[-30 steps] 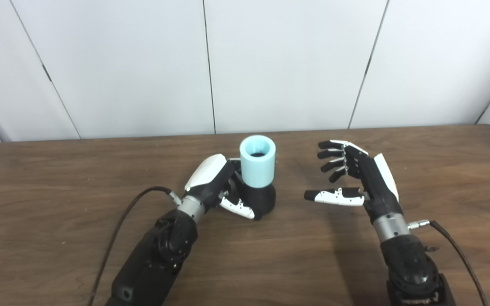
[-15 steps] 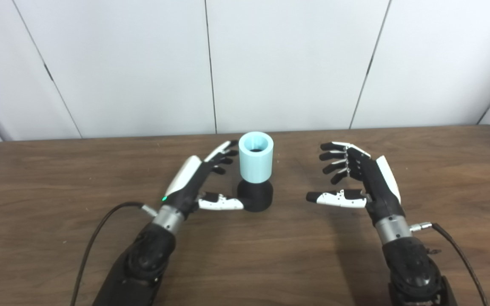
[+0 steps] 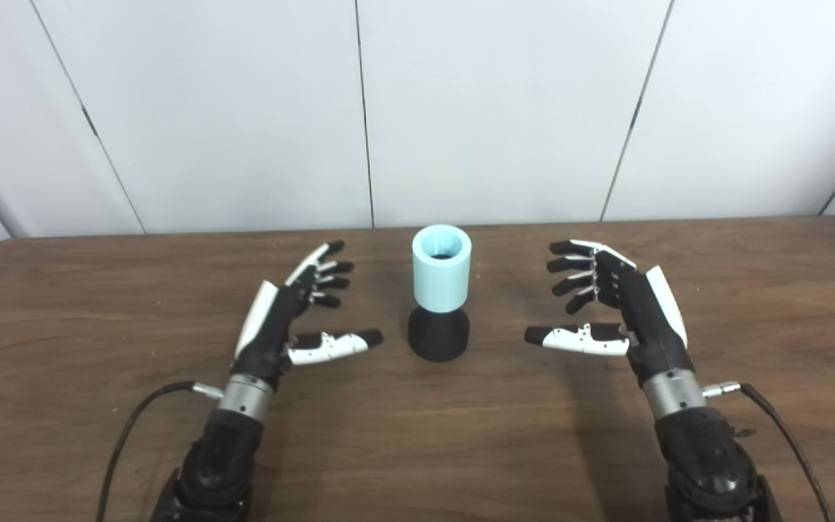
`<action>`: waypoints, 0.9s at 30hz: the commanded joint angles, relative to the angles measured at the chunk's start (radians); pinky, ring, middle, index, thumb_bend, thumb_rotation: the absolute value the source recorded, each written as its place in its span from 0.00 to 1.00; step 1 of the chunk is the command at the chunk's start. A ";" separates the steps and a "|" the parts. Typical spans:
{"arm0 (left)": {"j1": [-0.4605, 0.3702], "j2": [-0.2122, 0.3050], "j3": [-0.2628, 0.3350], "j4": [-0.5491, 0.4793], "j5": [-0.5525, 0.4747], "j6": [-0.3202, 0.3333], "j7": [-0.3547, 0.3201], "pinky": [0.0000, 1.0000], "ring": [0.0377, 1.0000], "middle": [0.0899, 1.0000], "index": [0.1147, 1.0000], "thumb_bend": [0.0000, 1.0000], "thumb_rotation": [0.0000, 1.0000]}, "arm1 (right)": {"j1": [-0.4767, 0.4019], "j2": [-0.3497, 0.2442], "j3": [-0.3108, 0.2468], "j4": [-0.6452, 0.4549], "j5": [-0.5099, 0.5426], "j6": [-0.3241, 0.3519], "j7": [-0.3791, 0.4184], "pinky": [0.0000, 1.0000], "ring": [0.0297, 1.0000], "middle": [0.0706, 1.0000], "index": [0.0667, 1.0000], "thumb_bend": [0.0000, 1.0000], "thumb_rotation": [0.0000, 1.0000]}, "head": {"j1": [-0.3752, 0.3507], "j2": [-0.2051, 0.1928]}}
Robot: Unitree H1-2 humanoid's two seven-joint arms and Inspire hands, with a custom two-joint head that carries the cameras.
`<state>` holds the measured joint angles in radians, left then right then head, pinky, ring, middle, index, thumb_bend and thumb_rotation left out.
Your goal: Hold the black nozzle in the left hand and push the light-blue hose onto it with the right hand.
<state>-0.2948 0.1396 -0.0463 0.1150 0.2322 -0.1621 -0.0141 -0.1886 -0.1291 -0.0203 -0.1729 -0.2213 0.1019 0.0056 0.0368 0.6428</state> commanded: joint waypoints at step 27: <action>-0.003 -0.006 0.026 -0.041 -0.014 -0.021 0.025 0.60 0.71 0.73 0.78 0.81 0.25 | 0.015 -0.008 -0.007 -0.068 0.028 -0.027 -0.002 0.45 0.57 0.67 0.71 0.77 0.05 | -0.010 -0.020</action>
<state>-0.2711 0.1316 -0.0248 0.0965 0.2248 -0.1658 -0.0013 -0.1519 -0.1294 -0.0255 -0.2023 -0.1989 0.1025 0.0059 0.0261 0.6213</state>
